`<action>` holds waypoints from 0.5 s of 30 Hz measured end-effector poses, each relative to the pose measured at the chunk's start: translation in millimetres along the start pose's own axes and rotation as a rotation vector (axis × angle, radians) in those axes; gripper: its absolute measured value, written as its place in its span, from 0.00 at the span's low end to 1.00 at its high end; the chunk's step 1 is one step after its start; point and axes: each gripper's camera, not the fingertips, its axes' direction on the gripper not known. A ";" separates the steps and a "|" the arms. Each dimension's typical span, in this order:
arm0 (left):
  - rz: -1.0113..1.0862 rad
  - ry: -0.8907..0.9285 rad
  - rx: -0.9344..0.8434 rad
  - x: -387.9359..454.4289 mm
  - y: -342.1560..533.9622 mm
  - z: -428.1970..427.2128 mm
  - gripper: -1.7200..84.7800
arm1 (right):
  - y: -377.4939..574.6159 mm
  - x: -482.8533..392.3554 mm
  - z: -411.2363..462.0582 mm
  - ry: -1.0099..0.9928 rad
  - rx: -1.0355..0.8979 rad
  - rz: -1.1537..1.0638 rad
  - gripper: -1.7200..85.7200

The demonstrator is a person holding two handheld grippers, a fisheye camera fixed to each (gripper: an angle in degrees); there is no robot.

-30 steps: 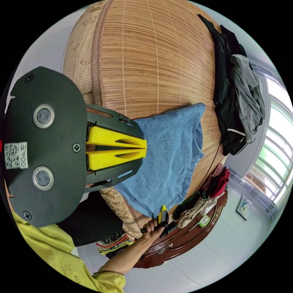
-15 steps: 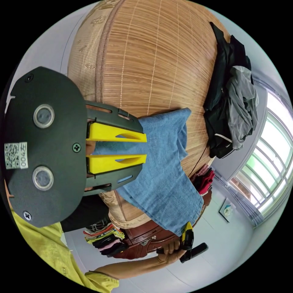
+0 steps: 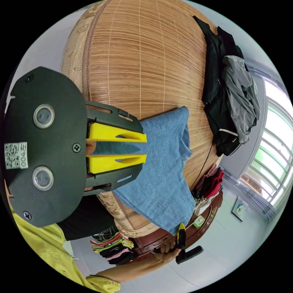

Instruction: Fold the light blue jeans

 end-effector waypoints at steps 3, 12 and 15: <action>0.022 -0.043 -0.029 6.7 -7.0 6.0 0.08 | 12.7 15.0 37.4 0.020 -0.026 0.053 0.06; 0.086 -0.107 -0.108 29.8 -35.0 3.8 0.05 | 51.3 26.7 115.8 0.102 -0.071 0.179 0.06; 0.163 -0.161 -0.054 52.8 -56.2 -25.1 0.03 | 59.3 20.0 116.1 0.076 -0.040 0.218 0.08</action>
